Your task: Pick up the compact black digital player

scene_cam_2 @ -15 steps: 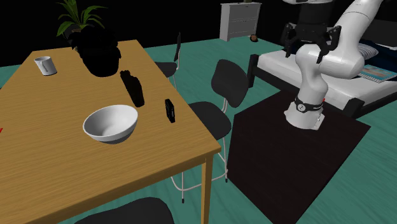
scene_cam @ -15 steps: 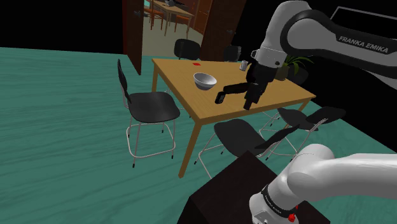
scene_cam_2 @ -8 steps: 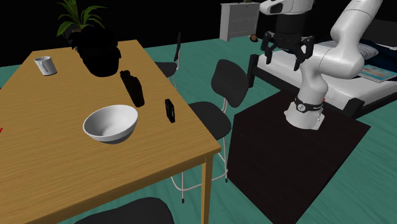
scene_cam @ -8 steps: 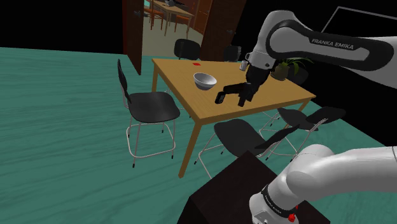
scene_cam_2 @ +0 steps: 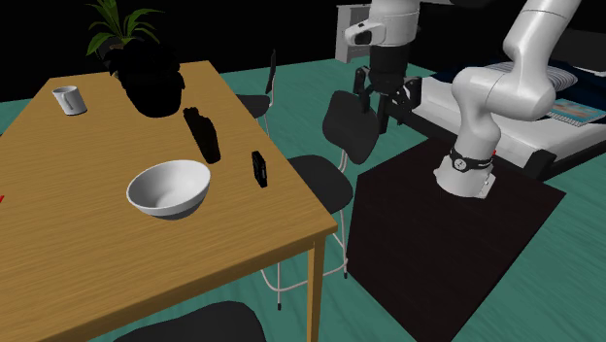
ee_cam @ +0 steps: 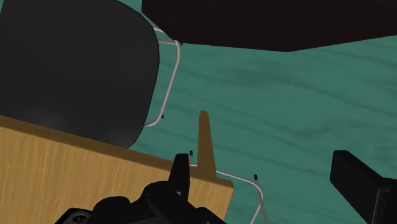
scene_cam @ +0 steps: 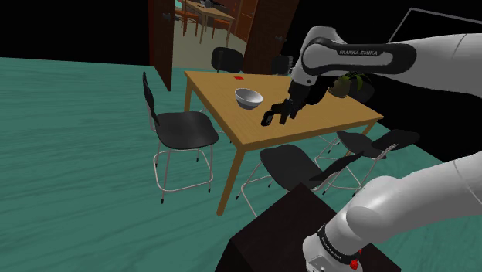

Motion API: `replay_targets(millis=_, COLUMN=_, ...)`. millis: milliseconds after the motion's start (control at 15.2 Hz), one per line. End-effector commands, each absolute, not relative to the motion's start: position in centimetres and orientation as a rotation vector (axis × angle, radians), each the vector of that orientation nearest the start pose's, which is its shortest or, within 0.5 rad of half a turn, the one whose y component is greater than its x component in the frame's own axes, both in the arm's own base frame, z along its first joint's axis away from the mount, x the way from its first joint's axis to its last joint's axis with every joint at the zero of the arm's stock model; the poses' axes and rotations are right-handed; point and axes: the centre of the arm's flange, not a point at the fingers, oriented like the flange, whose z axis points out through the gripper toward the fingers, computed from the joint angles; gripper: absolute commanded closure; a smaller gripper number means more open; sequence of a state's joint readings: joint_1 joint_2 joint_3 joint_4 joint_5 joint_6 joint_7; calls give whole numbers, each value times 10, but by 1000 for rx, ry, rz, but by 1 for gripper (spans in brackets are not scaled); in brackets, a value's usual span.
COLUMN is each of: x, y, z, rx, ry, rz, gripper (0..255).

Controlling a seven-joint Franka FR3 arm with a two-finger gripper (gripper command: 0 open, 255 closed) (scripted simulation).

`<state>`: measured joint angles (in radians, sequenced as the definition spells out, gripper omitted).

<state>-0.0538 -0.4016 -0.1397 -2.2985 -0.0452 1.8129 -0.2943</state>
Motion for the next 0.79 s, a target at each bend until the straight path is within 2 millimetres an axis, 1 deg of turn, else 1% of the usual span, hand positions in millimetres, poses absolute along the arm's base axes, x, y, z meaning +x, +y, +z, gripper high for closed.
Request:
replay_targets(millis=0, x=431, y=-108, z=485, rx=-3104, ry=-192, rz=120, gripper=0)
replay_targets(millis=726, x=524, y=-201, z=430, rx=-3114, ry=-163, rz=80, gripper=0)
